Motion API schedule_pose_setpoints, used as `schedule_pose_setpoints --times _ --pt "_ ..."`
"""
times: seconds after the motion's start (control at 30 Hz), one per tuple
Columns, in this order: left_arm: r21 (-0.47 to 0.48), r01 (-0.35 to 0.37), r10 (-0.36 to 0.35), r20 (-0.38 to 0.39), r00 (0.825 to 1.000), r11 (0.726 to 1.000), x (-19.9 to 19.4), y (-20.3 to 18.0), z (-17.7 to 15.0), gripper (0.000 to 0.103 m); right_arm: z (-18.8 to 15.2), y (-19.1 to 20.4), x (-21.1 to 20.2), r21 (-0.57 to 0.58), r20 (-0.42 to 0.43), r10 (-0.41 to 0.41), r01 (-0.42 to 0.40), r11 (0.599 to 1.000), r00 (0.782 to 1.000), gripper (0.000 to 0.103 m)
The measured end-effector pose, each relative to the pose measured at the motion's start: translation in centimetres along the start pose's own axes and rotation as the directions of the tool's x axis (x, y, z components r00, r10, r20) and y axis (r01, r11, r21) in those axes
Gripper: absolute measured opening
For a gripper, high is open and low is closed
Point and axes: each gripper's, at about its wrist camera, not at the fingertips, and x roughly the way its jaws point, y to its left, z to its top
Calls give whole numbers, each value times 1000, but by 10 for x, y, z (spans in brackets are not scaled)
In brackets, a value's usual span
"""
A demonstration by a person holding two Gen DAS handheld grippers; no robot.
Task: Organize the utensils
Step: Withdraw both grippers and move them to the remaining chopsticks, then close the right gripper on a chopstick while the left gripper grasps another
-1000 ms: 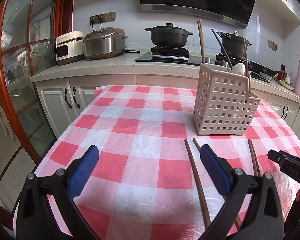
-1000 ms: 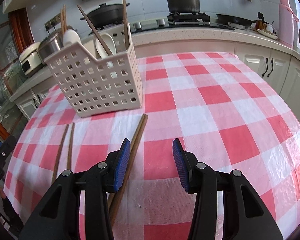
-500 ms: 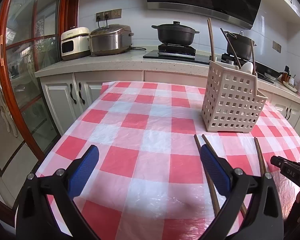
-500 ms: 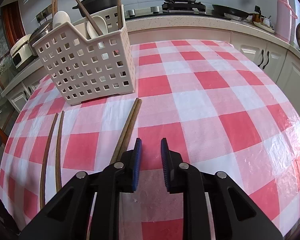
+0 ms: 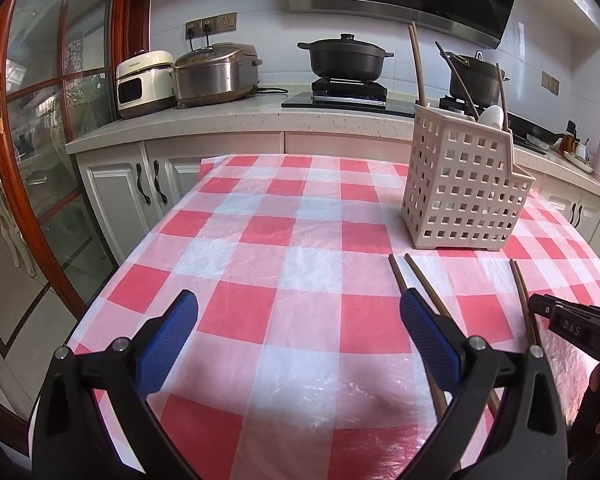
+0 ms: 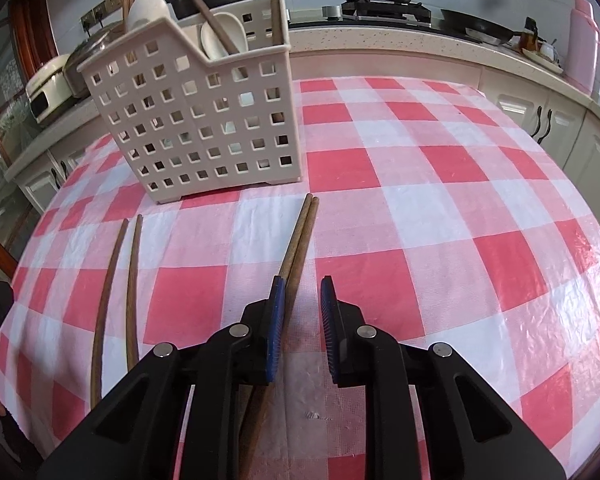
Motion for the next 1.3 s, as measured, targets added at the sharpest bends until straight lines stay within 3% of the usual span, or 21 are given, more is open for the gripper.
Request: schedule_pose_setpoints --times 0.33,0.4,0.67,0.87,1.03,1.17,1.3 --pt "25 10 -10 -24 1000 1000 5 -7 -4 98 8 6 12 -33 -20 -69 68 997 997 18" --pt "41 16 -14 -36 999 999 7 -11 -5 98 7 7 11 -58 -17 -75 74 996 997 8" --pt "63 71 -61 -147 987 996 28 -35 -5 97 4 -14 6 -46 -25 -20 19 999 999 7" --pt "60 88 -73 -217 973 994 55 -54 -1 82 2 -21 3 -55 -19 14 -15 998 1000 7" --pt "68 85 -62 -294 954 994 80 -68 1 59 2 -26 2 -50 -24 49 -50 997 999 7" --pt "83 87 -58 -302 952 993 86 -75 3 52 3 -26 2 -63 -25 55 -56 996 998 7" --pt "112 107 -66 -319 945 988 86 -84 5 35 2 -28 2 -67 -26 63 -65 996 998 7"
